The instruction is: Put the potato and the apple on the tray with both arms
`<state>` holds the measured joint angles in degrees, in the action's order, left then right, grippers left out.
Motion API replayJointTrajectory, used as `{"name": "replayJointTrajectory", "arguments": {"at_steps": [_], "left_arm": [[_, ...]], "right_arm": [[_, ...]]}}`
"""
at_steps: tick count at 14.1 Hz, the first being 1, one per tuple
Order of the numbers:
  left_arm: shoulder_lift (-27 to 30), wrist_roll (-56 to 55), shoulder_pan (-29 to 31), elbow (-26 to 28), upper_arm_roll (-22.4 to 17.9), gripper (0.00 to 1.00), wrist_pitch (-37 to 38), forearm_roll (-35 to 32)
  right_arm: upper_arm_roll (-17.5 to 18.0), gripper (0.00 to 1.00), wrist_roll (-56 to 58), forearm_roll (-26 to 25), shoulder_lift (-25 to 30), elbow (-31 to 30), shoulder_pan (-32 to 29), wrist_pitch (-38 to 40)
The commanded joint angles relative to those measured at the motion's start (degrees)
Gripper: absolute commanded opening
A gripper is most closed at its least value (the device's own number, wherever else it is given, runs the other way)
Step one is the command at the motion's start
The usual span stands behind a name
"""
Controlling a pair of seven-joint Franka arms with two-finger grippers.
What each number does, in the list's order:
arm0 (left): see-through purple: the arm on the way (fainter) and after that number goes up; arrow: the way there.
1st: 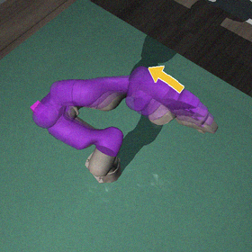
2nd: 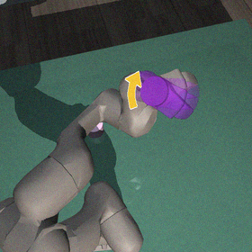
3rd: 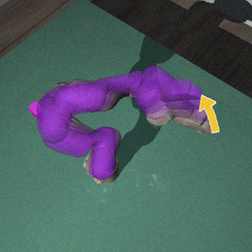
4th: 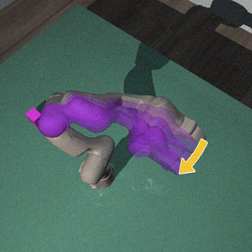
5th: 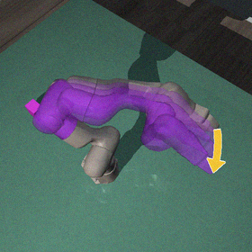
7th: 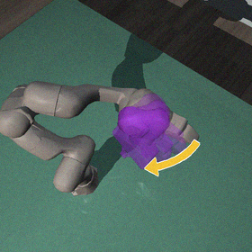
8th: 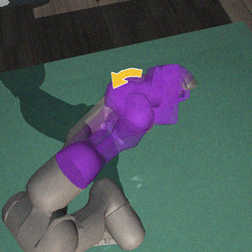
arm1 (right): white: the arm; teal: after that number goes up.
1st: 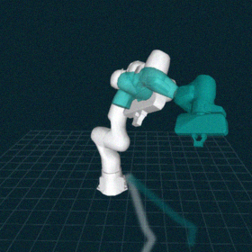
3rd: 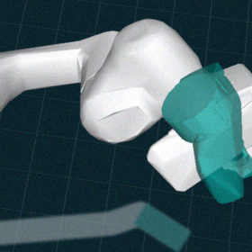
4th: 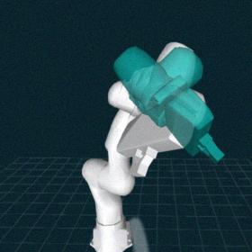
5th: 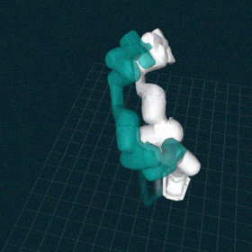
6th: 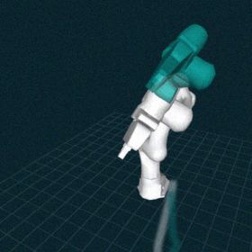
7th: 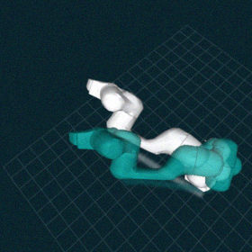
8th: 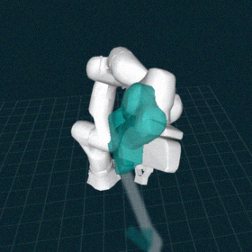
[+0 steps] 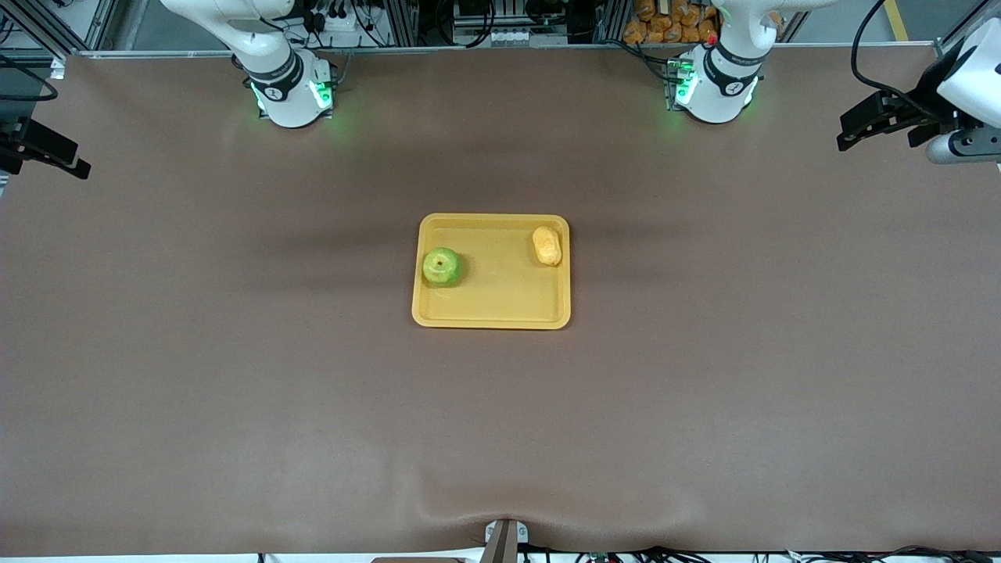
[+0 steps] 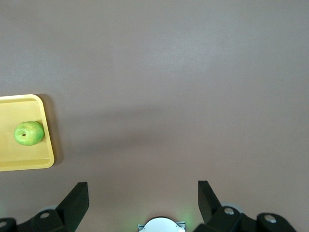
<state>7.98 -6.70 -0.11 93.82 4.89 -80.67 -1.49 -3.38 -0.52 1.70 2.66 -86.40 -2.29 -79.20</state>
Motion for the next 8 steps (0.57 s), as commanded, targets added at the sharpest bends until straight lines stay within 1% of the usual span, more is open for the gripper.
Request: {"name": "replayJointTrajectory", "arguments": {"at_steps": [1,8], "left_arm": [[-0.51,-0.77,-0.07,-1.54,0.82,1.00,1.48,-1.23],[-0.60,-0.77,0.02,-1.54,1.18,1.00,1.48,-1.14]], "right_arm": [[0.74,1.00,0.61,-0.12,-0.46,1.50,-1.13,1.07],[0.74,1.00,0.52,-0.03,-0.46,1.41,-1.05,1.07]]}}
